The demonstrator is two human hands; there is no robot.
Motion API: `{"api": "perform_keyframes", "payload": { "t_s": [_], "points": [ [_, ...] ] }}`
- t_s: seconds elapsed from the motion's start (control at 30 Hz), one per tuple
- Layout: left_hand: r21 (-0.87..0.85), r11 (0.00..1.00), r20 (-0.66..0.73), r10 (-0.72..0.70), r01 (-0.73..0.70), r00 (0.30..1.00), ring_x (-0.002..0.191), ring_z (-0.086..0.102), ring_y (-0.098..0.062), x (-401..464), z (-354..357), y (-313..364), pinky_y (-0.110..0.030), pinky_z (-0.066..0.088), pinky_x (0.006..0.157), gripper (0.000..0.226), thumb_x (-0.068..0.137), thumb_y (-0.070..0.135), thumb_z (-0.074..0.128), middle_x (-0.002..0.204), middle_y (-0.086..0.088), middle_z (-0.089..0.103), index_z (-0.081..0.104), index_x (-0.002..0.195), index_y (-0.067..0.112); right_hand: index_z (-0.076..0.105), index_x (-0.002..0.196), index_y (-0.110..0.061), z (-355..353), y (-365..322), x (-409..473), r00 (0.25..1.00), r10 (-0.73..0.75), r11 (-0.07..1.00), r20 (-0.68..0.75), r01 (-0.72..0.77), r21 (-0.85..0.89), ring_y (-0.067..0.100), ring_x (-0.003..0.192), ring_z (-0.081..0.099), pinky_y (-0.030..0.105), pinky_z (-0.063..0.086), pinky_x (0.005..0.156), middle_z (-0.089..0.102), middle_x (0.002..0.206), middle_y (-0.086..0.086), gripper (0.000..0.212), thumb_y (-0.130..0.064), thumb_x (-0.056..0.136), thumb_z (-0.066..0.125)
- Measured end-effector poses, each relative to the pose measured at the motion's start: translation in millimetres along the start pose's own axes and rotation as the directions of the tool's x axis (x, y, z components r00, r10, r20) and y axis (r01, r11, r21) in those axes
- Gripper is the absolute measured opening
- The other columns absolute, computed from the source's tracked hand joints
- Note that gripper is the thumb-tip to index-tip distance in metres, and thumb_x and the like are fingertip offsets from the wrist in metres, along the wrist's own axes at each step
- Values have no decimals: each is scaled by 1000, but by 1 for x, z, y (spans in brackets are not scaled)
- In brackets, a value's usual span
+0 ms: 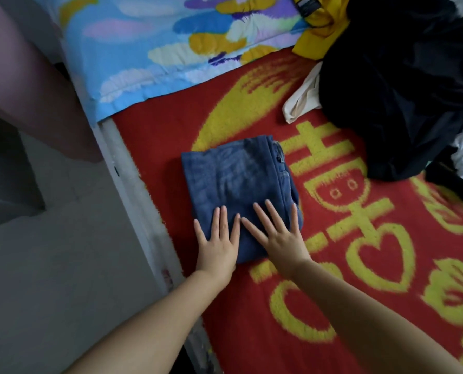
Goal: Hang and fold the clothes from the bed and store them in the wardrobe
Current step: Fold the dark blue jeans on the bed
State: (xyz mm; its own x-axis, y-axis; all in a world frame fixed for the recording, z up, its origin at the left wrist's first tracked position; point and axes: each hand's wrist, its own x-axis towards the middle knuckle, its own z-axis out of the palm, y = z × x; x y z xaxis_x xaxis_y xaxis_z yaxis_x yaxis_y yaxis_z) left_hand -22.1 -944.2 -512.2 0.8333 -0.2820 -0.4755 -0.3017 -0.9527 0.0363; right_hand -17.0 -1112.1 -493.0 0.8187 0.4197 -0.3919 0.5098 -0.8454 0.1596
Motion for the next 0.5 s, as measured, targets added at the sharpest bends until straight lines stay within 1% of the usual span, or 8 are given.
{"api": "perform_keyframes", "payload": {
  "t_s": [0.03,0.07,0.17,0.27,0.3,0.37,0.43,0.5],
  "points": [
    [12,1000,22,-4,4,1000,143,-22,-36,6,-3,-1,-71,-1,107,98,92,33,56,154,-24,-23,-22,147,12,-22,147,-31,-1,1,7,999,10,1000,39,-10,-5,32,145,-13,68,-13,107,-13,159,9,90,-30,94,50],
    [34,999,40,-2,1,999,144,-19,-36,10,-7,-2,-71,-1,107,97,92,32,57,155,-24,-20,-19,149,12,-22,147,-30,-4,3,12,997,20,1000,71,-20,-4,32,146,-13,67,-14,107,-12,161,8,85,-30,96,46],
    [18,1000,97,21,-22,995,147,-6,-32,8,-34,-10,-66,4,111,92,91,34,59,158,-21,-6,-7,152,16,-4,153,-28,-32,7,17,992,30,999,124,-34,32,30,148,0,63,3,113,4,161,5,75,-28,98,47],
    [-77,996,18,45,-43,999,144,21,-30,-6,-76,-29,-53,21,113,83,88,39,62,154,-16,24,13,149,15,8,152,-27,-88,12,16,993,31,999,114,-35,40,28,147,10,59,15,114,17,158,3,72,-26,96,52],
    [-98,993,-39,55,-59,998,138,33,-28,-13,-92,-37,-49,29,109,76,86,39,63,147,-13,37,21,145,15,11,152,-27,-111,13,15,994,32,998,108,-37,44,28,146,14,59,18,114,21,157,2,71,-25,95,54],
    [-117,989,-151,71,-89,986,121,51,-27,-38,-124,-57,-40,41,91,61,84,37,63,127,-8,54,34,133,15,17,150,-27,-159,6,5,996,26,999,81,-29,36,29,143,20,57,26,111,28,153,0,71,-23,92,59],
    [-103,989,-212,79,-103,974,107,60,-29,-67,-148,-72,-35,40,71,53,84,35,62,115,-7,61,38,127,15,19,149,-26,-200,-9,-6,996,8,1000,84,-9,13,29,140,25,56,30,108,31,150,0,72,-21,91,61],
    [-92,993,-259,47,-73,965,100,62,-29,-98,-160,-86,-34,37,64,51,84,33,60,111,-7,63,40,127,14,20,148,-25,-230,-28,-17,998,-28,1000,55,29,-12,30,138,28,54,34,106,33,149,1,71,-19,90,61]
  ]
}}
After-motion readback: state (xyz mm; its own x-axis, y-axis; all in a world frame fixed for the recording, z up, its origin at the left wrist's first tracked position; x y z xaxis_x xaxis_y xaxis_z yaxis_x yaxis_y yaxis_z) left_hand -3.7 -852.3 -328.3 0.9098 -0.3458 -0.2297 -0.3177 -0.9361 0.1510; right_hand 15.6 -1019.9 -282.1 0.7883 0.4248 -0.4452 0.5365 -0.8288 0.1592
